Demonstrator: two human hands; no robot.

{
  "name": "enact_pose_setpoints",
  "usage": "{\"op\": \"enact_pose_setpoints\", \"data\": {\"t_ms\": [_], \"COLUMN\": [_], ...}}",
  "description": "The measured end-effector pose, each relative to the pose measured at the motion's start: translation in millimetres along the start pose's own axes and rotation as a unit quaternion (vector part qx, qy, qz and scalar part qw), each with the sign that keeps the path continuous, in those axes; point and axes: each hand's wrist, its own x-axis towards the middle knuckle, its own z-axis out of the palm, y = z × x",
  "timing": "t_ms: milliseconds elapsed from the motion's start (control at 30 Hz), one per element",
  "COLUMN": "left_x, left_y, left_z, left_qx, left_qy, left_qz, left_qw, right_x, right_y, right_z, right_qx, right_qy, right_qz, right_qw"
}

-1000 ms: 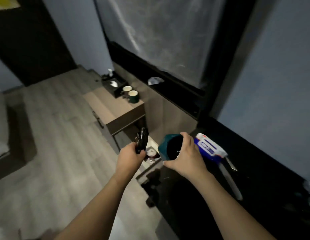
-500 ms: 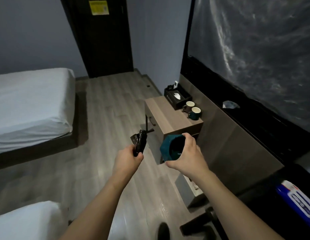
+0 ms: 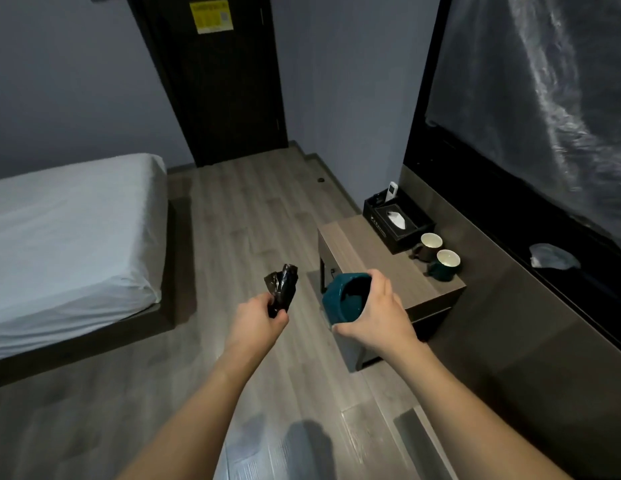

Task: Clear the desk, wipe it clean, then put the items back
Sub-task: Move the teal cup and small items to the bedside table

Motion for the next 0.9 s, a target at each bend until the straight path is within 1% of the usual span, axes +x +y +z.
{"op": "enact_pose_setpoints", "data": {"t_ms": [133,267,400,533,667,767,900], "left_x": [72.7,152.1,229.7,279.5,316.9,349.0,397.9], "left_y": [-3.0,8.2,40.4,87.3,129.8,159.0,175.6], "left_z": [12.0,24.8,39.9,71.5,113.9,149.2,218.0], "left_qx": [0.007,0.017,0.022,0.038,0.064,0.065,0.079], "left_qy": [-0.041,-0.098,-0.145,-0.215,-0.279,-0.299,-0.359], "left_qz": [0.006,0.055,0.113,0.151,0.158,0.156,0.156], "left_qw": [0.999,0.994,0.983,0.964,0.945,0.939,0.917], "right_x": [56.9,108.9,147.8,176.7,213.3,251.9,307.4], "right_y": [5.5,12.4,20.9,44.6,82.0,120.8,182.7], "right_z": [11.7,12.4,0.3,-11.7,-13.0,-5.0,21.2], "right_qx": [-0.008,-0.008,-0.011,-0.009,-0.001,0.014,0.011], "right_qy": [0.003,0.021,0.053,0.076,0.065,0.049,0.026], "right_qz": [0.046,0.125,0.194,0.251,0.292,0.315,0.342], "right_qw": [0.999,0.992,0.98,0.965,0.954,0.948,0.939]}}
